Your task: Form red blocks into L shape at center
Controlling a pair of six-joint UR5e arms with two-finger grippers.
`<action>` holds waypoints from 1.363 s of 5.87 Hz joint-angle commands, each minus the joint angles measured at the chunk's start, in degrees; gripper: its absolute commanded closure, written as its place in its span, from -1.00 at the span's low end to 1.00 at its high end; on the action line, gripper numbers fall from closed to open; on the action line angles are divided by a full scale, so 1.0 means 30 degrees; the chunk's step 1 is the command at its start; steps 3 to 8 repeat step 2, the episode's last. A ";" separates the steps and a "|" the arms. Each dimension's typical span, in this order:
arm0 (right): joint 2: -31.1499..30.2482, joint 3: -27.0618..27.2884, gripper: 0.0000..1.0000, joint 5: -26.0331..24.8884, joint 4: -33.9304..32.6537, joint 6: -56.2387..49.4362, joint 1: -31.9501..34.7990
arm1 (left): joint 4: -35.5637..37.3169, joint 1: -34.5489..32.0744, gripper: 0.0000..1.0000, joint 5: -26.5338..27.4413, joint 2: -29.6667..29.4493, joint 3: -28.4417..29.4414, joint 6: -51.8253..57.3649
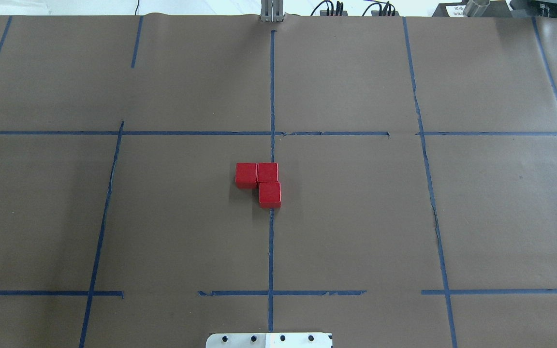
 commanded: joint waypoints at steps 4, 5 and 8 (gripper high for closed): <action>0.0000 0.0022 -1.00 0.0176 0.0007 -0.0009 0.0000 | 0.0045 0.0021 -1.00 0.0000 -0.0035 0.0016 0.0000; 0.0000 0.0022 -1.00 0.0176 0.0007 -0.0009 0.0000 | 0.0045 0.0021 -1.00 0.0000 -0.0035 0.0016 0.0000; 0.0000 0.0022 -1.00 0.0176 0.0007 -0.0009 0.0000 | 0.0045 0.0021 -1.00 0.0000 -0.0035 0.0016 0.0000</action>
